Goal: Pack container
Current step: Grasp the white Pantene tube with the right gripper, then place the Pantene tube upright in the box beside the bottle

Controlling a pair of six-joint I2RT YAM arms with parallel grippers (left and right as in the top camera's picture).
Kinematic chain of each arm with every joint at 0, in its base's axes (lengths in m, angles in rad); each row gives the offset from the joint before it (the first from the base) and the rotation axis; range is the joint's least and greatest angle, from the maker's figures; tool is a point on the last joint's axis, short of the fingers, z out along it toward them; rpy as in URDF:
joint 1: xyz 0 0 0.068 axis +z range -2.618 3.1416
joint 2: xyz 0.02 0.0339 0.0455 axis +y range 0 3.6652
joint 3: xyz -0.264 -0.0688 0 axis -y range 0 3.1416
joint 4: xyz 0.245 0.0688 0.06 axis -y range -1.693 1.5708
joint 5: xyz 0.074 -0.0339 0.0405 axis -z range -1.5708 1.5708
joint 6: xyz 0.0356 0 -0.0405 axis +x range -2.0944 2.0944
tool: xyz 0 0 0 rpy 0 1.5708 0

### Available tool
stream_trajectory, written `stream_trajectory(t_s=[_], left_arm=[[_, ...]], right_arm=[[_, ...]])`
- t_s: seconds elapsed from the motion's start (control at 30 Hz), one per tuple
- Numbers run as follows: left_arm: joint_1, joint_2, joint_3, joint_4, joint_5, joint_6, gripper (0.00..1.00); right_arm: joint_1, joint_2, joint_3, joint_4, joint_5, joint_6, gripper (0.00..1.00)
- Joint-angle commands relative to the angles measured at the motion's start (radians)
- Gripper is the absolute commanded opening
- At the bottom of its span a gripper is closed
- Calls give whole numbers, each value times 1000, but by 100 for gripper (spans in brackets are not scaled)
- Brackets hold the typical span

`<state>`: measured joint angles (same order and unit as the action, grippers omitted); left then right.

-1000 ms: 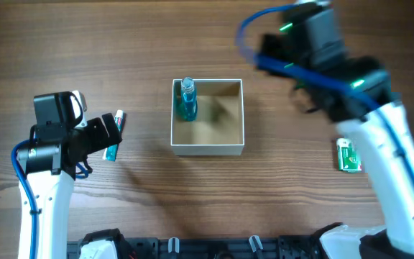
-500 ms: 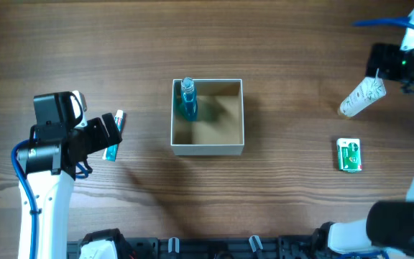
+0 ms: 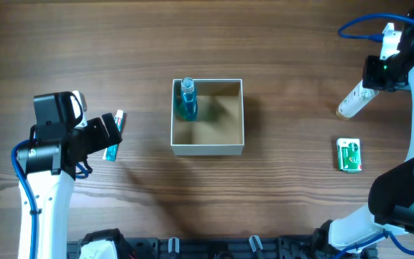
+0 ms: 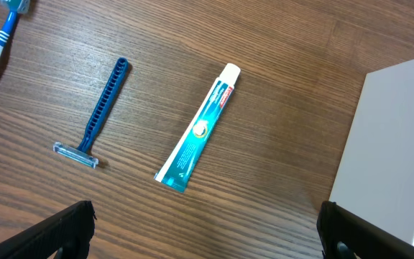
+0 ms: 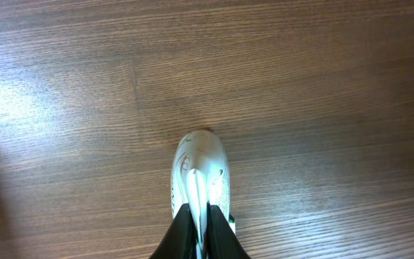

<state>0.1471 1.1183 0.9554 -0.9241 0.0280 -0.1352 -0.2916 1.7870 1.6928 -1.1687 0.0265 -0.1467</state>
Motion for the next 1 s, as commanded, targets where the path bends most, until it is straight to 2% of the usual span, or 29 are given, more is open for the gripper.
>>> stream_trajectory(t_s=[0.0,0.2,0.33,0.47,0.57,0.7,0.8,0.97], left_arm=[[8,-5,14,2,20,16,100],[8,-5,14,2,20,16,100],[7,-5,14,2,20,16,100],[7,-5,14,2,20,16,100],[8,-5,14,2,20,16,100],[7,-5,14,2,20,16,100],[7,-5,14,2,20,16,100],[7,-5,14,2,20,16,100]], right_arm=[[-3,24,-2,-3,-13,29,4],[24,-48,-1,1,-28,154,4],[143,-220,14,-8,-11,203,4],[357,-330,122,-128,92,305,4],[539,-315,280,-211,97,370,4],[722,-262,398,-220,97,445,4],[795,-159,455,-197,97,462,4],[837,-25,455,-124,97,488,4]])
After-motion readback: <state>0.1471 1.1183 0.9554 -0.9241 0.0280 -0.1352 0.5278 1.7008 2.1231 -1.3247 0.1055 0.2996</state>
